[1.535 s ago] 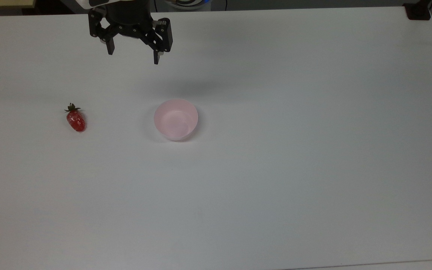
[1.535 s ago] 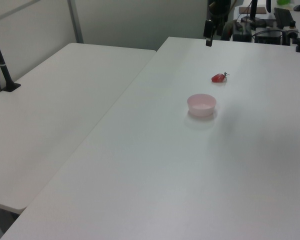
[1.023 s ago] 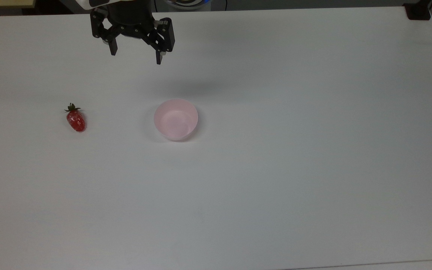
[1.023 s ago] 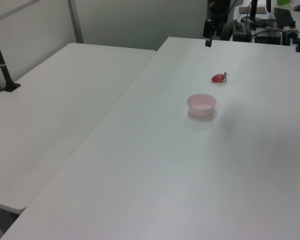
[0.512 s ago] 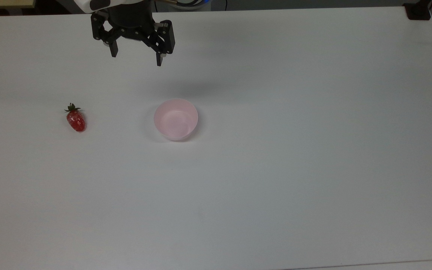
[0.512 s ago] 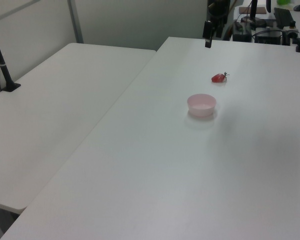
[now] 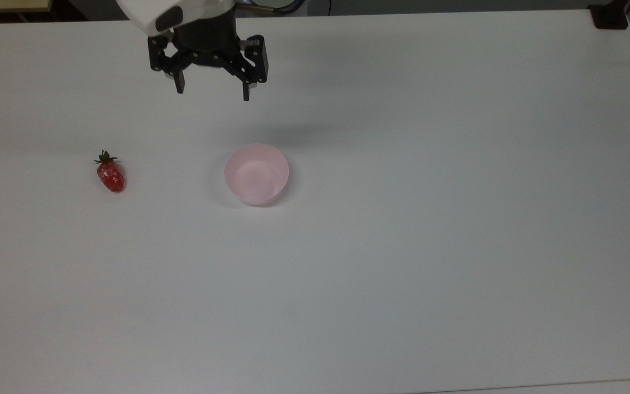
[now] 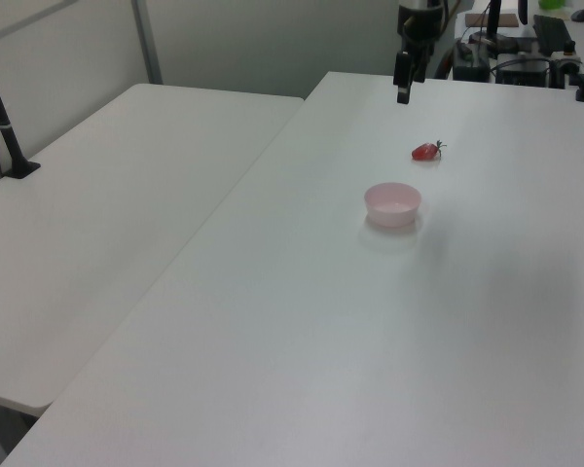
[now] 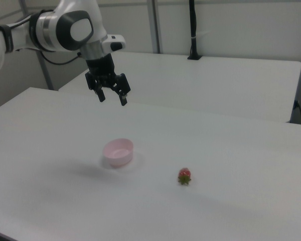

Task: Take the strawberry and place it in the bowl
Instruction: 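Move the open gripper over the red strawberry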

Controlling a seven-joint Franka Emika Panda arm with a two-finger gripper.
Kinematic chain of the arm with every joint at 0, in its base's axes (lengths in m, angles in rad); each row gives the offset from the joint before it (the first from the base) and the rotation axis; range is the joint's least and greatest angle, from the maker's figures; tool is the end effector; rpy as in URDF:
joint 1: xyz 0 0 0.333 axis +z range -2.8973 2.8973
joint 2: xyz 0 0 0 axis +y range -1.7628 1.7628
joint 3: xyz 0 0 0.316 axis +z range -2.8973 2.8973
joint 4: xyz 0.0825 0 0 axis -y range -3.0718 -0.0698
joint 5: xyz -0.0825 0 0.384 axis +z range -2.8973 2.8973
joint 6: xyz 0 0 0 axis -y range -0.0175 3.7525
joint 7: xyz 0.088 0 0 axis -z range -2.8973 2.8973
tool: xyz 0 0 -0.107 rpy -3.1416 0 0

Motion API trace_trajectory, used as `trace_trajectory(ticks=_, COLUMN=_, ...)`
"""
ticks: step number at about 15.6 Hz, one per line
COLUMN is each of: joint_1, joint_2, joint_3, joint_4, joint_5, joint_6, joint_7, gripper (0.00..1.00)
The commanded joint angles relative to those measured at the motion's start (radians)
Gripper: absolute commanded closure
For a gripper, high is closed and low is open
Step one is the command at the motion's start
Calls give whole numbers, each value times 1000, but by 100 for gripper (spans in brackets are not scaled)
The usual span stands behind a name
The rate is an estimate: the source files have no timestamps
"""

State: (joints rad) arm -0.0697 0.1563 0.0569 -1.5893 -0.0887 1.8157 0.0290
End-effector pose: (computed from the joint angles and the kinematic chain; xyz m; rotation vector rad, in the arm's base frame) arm 0.6183 -0.0175 0.5466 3.0621 -0.0372 0.1088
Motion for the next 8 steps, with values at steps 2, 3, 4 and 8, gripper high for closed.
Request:
trace_trajectory(ticks=2, joint_1=33, joint_2=106, joint_3=-6, joint_4=-5, joint_5=44, joint_6=24, joint_7=-87, gripper=0)
trace_trajectory(ticks=3, joint_1=33, joint_2=132, joint_3=-6, joint_4=-5, joint_5=70, joint_6=27, joint_7=-109, gripper=1)
trace_trajectory(ticks=4, joint_1=34, joint_2=152, joint_3=-6, joint_4=-5, joint_5=90, joint_6=46, joint_7=-136, gripper=5)
trace_trajectory(ticks=8, joint_1=27, joint_2=178, joint_3=-11, joint_4=-6, joint_5=95, joint_6=80, joint_7=-132, gripper=4)
